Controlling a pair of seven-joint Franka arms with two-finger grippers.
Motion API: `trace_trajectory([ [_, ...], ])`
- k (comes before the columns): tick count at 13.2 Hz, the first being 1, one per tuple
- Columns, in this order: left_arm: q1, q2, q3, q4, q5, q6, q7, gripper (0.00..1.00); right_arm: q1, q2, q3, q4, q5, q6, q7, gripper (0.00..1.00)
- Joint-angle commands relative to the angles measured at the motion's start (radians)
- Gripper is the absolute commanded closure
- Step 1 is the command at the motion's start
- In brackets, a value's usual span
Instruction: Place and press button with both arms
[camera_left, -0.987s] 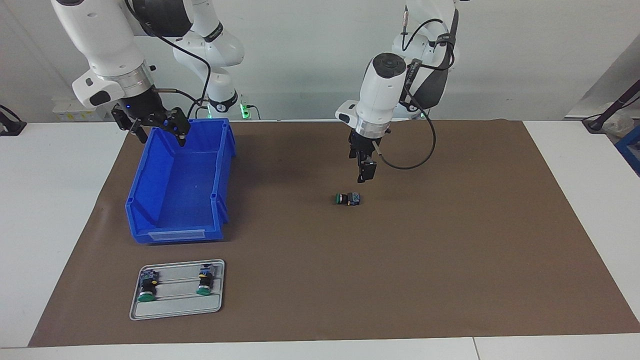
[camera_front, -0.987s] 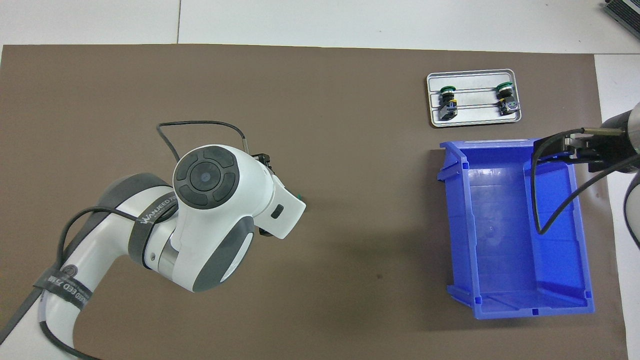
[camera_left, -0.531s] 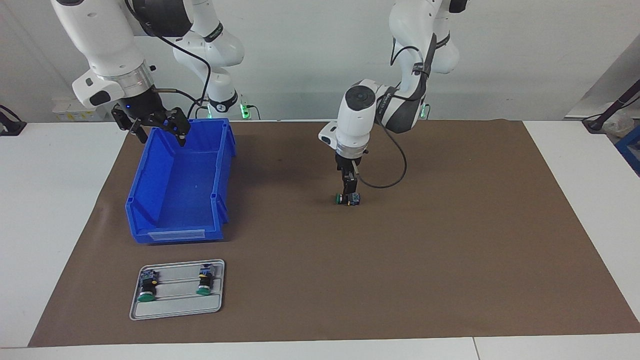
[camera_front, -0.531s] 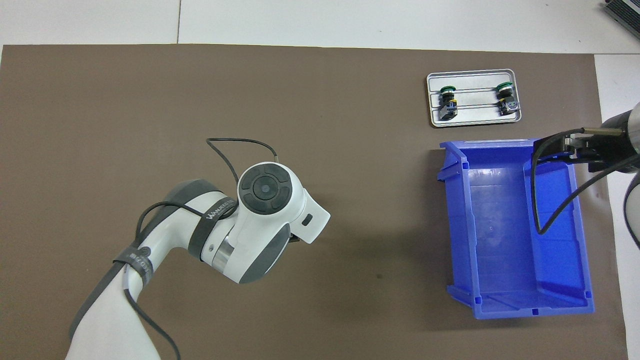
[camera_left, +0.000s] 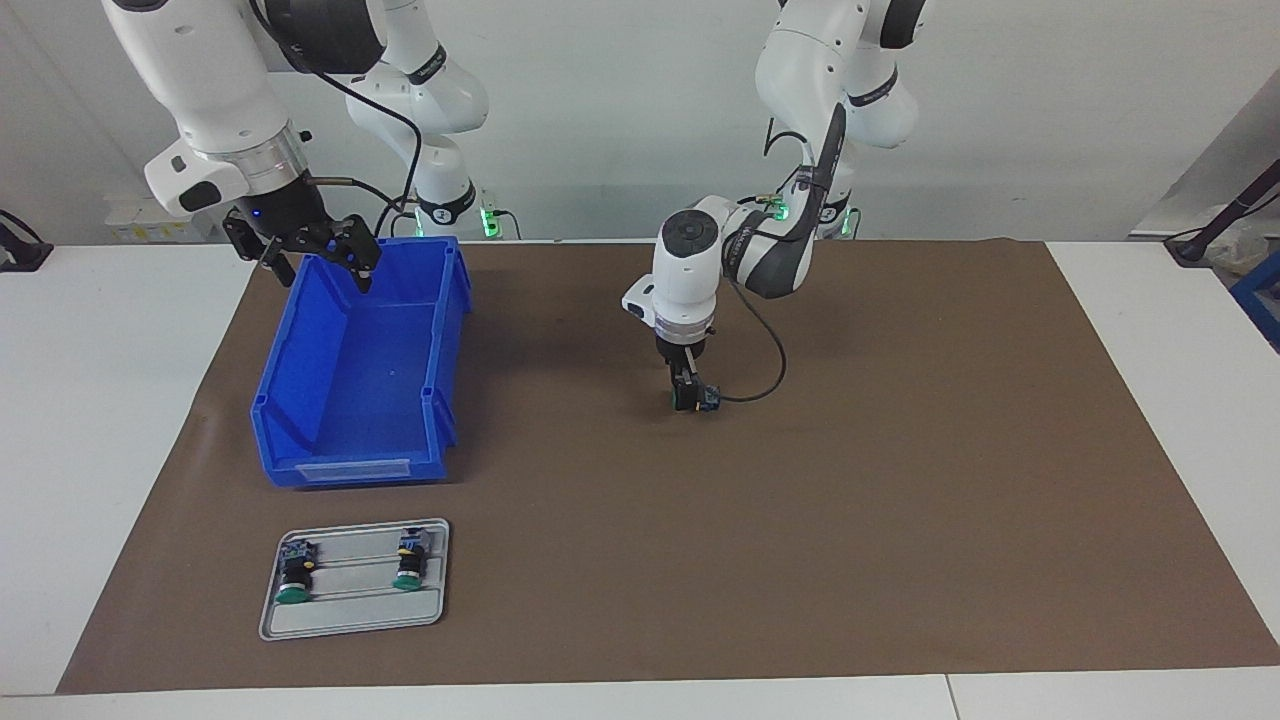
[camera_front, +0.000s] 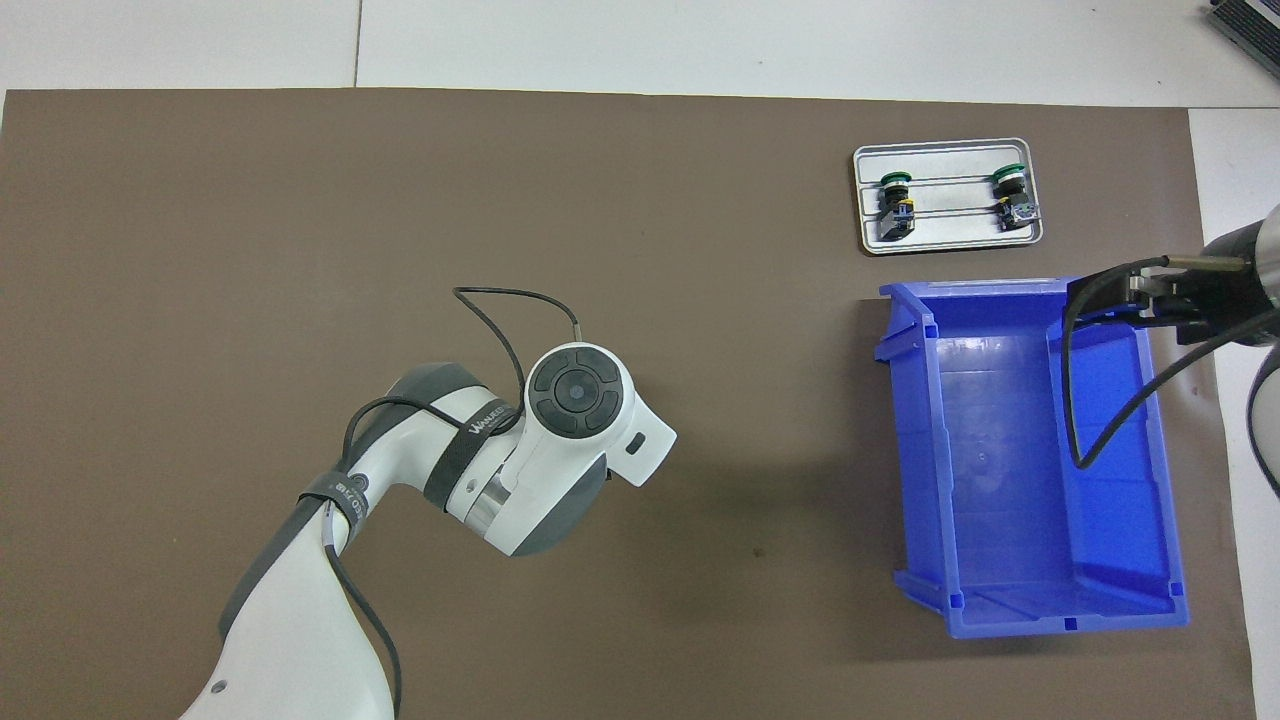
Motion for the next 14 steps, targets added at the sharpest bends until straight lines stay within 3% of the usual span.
trace_trajectory([
  [1, -0.016, 0.023, 0.017, -0.023, 0.023, 0.074, -0.023, 0.00, -0.007, -0.005, 0.001, -0.004, 0.025, -0.012, -0.023, 0.00],
  [4, -0.013, 0.024, 0.015, -0.026, 0.085, 0.103, -0.022, 0.03, -0.007, -0.005, 0.001, -0.004, 0.025, -0.010, -0.022, 0.00],
  [6, -0.013, 0.024, 0.017, -0.034, 0.087, 0.103, -0.022, 0.20, -0.007, -0.005, 0.001, -0.004, 0.025, -0.012, -0.022, 0.00],
  [11, 0.000, 0.024, 0.021, -0.034, 0.090, 0.097, -0.022, 0.28, -0.007, -0.005, 0.001, -0.004, 0.025, -0.012, -0.022, 0.00],
  [14, 0.003, 0.023, 0.023, -0.034, 0.090, 0.094, -0.023, 0.44, -0.007, -0.005, 0.001, -0.004, 0.025, -0.012, -0.022, 0.00],
])
